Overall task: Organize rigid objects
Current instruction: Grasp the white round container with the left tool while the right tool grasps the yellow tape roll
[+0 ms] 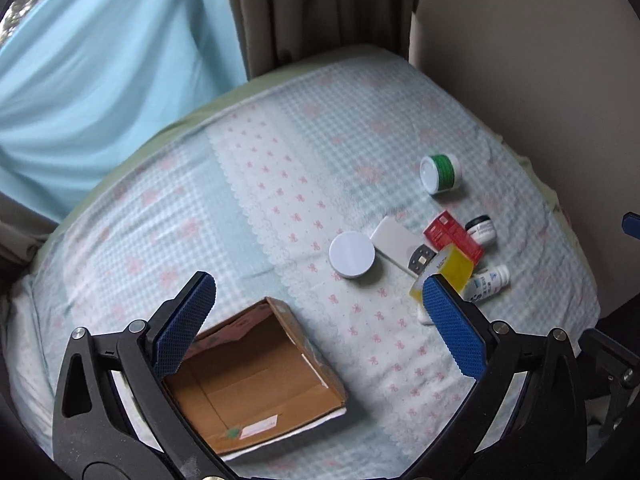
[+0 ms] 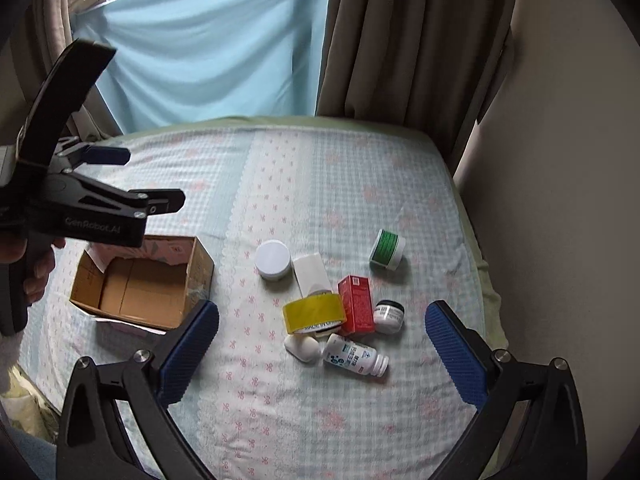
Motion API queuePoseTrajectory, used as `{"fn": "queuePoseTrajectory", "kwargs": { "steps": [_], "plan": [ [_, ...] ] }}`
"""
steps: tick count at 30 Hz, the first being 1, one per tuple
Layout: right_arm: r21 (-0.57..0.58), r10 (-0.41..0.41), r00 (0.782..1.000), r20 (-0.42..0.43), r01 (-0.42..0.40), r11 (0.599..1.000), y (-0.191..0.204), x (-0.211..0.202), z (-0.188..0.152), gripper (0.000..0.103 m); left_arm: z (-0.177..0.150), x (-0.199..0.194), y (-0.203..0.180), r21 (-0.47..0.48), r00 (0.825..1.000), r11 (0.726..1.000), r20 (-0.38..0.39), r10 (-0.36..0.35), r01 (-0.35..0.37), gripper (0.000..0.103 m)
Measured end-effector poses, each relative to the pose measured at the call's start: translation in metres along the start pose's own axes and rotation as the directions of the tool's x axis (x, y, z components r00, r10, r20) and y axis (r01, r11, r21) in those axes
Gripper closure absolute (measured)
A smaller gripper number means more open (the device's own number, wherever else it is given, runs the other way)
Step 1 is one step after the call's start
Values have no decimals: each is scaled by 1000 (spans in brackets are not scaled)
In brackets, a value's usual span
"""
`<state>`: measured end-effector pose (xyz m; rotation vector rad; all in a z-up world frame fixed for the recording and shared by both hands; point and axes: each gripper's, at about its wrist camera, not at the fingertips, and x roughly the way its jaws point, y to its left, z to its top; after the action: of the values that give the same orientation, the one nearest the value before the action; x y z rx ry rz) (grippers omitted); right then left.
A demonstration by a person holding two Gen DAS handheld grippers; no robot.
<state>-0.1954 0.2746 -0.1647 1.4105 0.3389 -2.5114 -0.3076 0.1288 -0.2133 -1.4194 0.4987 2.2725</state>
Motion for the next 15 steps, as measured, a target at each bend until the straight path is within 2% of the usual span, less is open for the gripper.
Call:
{"fn": "queuePoseTrajectory", "kwargs": {
  "steps": [6, 11, 15],
  "plan": [
    [-30, -1, 987, -161, -4, 1000, -2, 73, -2, 0, 17, 96, -16, 127, 992, 991, -128, -14, 30, 0],
    [-74, -38, 959, -282, 18, 997, -3, 129, -8, 0, 18, 164, -33, 202, 970, 976, -243, -27, 78, 0],
    [-129, -68, 933, -353, 24, 991, 4, 170, -14, 0, 11, 208, -43, 243, 953, 965, -303, -17, 94, 0]
  ]
}}
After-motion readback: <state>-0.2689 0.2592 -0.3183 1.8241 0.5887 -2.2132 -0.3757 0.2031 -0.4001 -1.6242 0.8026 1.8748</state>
